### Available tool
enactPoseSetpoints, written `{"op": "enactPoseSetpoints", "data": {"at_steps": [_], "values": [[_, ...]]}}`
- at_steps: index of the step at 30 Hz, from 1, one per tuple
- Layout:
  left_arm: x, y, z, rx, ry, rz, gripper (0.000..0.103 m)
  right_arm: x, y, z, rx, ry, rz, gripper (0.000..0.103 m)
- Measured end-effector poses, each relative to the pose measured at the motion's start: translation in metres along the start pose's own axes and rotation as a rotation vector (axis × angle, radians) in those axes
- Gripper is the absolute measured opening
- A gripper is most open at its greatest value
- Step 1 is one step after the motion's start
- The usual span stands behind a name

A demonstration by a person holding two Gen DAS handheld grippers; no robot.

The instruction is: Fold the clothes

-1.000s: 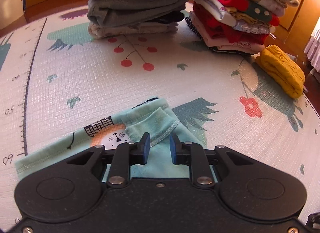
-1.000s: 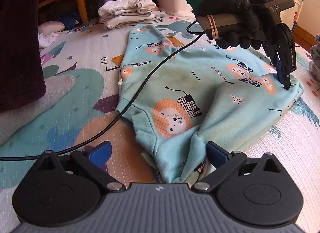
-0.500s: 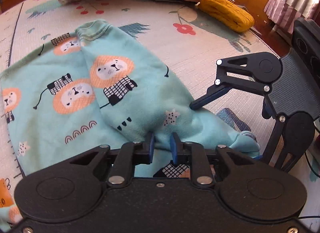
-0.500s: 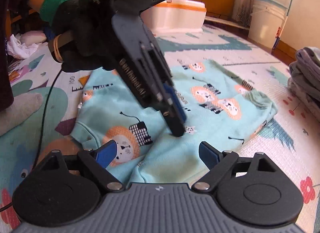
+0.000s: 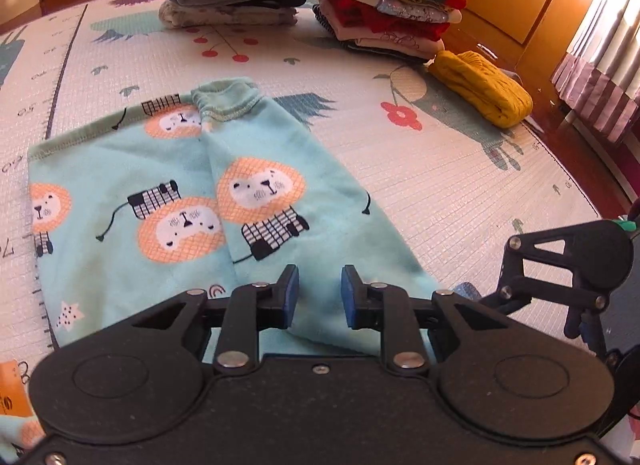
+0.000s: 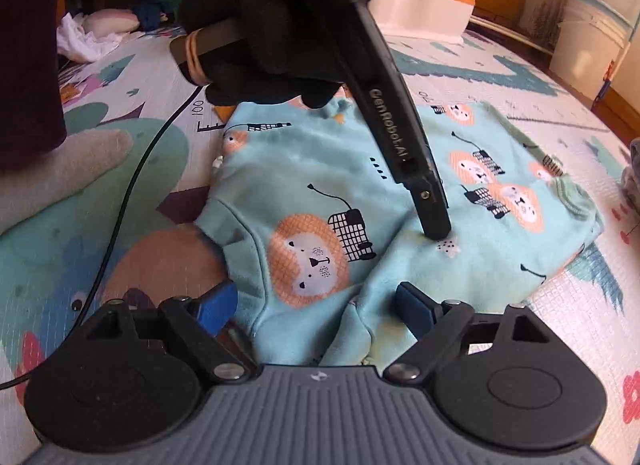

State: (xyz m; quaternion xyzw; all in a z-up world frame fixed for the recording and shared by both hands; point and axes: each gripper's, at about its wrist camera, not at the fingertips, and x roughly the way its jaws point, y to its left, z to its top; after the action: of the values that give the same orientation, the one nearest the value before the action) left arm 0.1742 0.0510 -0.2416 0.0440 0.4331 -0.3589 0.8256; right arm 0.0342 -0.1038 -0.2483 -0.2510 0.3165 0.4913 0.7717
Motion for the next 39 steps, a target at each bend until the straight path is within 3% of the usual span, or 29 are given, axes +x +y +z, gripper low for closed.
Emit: {"op": "enactPoseSetpoints", "data": {"at_steps": [2, 3, 4, 5, 8, 12, 16, 21, 24, 30, 34, 39], "values": [[0.012, 0.004, 0.004, -0.012, 0.019, 0.021, 0.020, -0.006, 0.005, 0.001, 0.009, -0.036, -0.014, 0.079], [0.020, 0.007, 0.005, -0.020, 0.047, 0.036, 0.021, -0.001, 0.004, 0.001, 0.028, -0.012, 0.004, 0.080], [0.022, 0.010, 0.007, -0.022, 0.058, 0.034, 0.024, 0.008, 0.006, -0.002, 0.011, 0.034, 0.016, 0.085], [0.024, 0.013, 0.009, -0.024, 0.069, 0.033, 0.026, 0.016, 0.008, -0.004, -0.008, 0.074, 0.027, 0.099], [0.015, 0.019, 0.013, -0.052, 0.061, 0.075, 0.026, 0.017, 0.006, -0.006, 0.024, 0.054, 0.050, 0.103], [-0.026, 0.036, -0.005, -0.151, 0.023, 0.131, 0.026, -0.004, 0.000, -0.002, 0.026, 0.004, 0.066, 0.086], [-0.071, 0.059, -0.041, -0.325, -0.004, 0.205, 0.026, -0.026, -0.020, 0.006, 0.016, -0.004, 0.068, 0.086], [-0.129, 0.080, -0.092, -0.584, -0.085, 0.304, 0.028, -0.044, -0.064, 0.028, 0.009, 0.058, 0.070, 0.085], [-0.156, 0.089, -0.119, -0.720, -0.141, 0.352, 0.039, -0.054, -0.096, 0.054, 0.031, 0.099, 0.086, 0.084], [-0.200, 0.107, -0.166, -0.922, -0.239, 0.429, 0.040, -0.068, -0.133, 0.116, -0.033, 0.190, 0.081, 0.079], [-0.214, 0.122, -0.198, -1.073, -0.283, 0.451, 0.041, -0.066, -0.138, 0.146, 0.113, 0.194, 0.098, 0.073], [-0.219, 0.129, -0.218, -1.162, -0.353, 0.435, 0.041, -0.027, -0.121, 0.128, 0.302, 0.270, 0.094, 0.054]]}}
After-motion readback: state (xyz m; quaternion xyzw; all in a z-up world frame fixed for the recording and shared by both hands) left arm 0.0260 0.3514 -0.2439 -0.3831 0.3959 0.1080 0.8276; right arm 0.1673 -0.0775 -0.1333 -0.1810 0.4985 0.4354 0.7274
